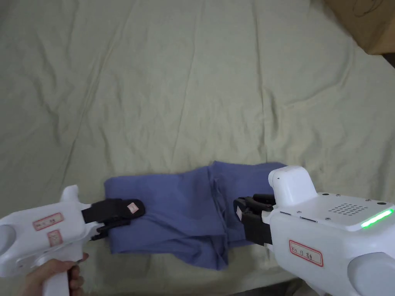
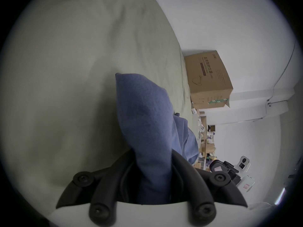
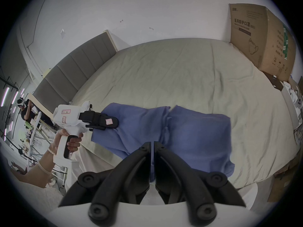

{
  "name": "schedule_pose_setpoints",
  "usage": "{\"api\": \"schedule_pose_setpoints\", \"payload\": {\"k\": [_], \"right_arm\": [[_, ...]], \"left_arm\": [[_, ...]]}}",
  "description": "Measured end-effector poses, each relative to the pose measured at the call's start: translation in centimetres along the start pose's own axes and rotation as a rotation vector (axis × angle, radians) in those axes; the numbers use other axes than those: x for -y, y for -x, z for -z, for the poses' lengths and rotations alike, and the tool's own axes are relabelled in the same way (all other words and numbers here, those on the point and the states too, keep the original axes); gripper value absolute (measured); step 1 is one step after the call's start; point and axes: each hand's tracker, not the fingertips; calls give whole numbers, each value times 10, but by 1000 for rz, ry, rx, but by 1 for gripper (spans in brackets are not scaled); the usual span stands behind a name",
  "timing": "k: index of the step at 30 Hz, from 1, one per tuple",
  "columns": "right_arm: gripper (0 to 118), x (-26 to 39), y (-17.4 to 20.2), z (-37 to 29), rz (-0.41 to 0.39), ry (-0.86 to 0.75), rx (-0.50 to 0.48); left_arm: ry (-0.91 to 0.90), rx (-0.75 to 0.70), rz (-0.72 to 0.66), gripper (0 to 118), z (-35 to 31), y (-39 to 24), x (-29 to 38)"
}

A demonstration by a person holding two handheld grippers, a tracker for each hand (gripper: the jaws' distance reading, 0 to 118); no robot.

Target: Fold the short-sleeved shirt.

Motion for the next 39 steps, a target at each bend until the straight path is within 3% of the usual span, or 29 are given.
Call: {"api": "schedule_pose_setpoints", "payload": {"k": [8,12,17,26,27,28,29,32,33,34,37,39], "right_arm": [[4,1,-2,3,12,-23,-57],[4,8,-14,5,81,-28,-84],[4,21,-36,3,157,-27,-92],[4,47,-91,-8,321,-27,-28],[4,50,-95,-9,334,-26,-19],[4,53,-100,-11,350,-25,-9],[4,58,-106,-13,367,-26,0],[4,66,-116,-17,407,-21,20],[4,69,-120,-18,420,-17,24],[4,71,-122,-19,431,-15,27],[4,76,-129,-19,457,-6,33],[4,77,-132,-16,463,4,35]], "left_arm": [[-135,-228,8,14,-100,5,-18],[-140,-311,78,14,-108,-30,-17],[-134,-383,171,14,-83,-103,-14],[19,-288,314,15,47,-190,9],[52,-295,322,19,64,-189,10],[100,-308,339,34,82,-190,12],[162,-322,365,69,102,-191,16],[251,-302,359,98,132,-183,25],[249,-322,361,112,134,-183,28],[233,-326,361,113,130,-184,29],[203,-350,374,103,109,-186,24],[122,-367,393,77,86,-188,19]]}}
